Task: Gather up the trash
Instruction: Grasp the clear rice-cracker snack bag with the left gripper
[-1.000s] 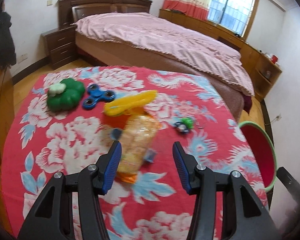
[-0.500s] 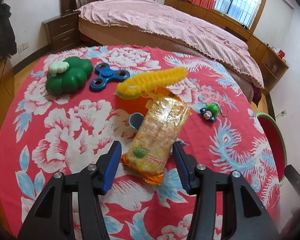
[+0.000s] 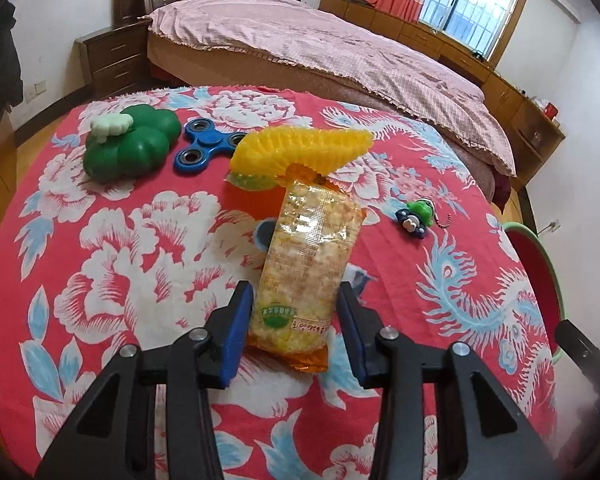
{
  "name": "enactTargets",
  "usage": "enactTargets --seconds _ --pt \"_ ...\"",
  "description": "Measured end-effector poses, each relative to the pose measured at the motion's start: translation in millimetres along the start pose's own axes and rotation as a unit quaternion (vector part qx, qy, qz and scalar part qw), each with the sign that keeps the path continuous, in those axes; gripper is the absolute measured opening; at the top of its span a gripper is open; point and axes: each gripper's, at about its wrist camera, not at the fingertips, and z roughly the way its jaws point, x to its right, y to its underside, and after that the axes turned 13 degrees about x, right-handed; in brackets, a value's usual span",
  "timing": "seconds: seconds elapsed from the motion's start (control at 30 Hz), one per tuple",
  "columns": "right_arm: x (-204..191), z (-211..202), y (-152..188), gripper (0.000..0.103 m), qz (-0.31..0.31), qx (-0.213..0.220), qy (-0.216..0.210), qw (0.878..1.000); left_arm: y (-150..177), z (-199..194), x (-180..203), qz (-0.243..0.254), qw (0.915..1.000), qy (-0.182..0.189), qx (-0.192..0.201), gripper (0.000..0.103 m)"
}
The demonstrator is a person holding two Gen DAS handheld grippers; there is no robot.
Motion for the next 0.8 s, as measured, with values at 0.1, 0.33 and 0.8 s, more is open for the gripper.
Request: enactTargets --seconds 0.1,0.33,0.8 --pt "-6 0 0 0.082 -0.006 0.001 -0.005 1.0 -1 -10 -4 -0.01 0.9999 0.01 0.008 0.043" --pt "-28 4 -1 0.082 -0.024 -0.002 -0.025 0.999 -8 -37 -20 -0.024 0.9991 -0.007 0.035 0.043" --pt "-110 41 9 0.082 -0.105 -0.024 -0.091 0.99 -3 -46 -79 -0.076 0.9935 -0.07 0.048 0.043"
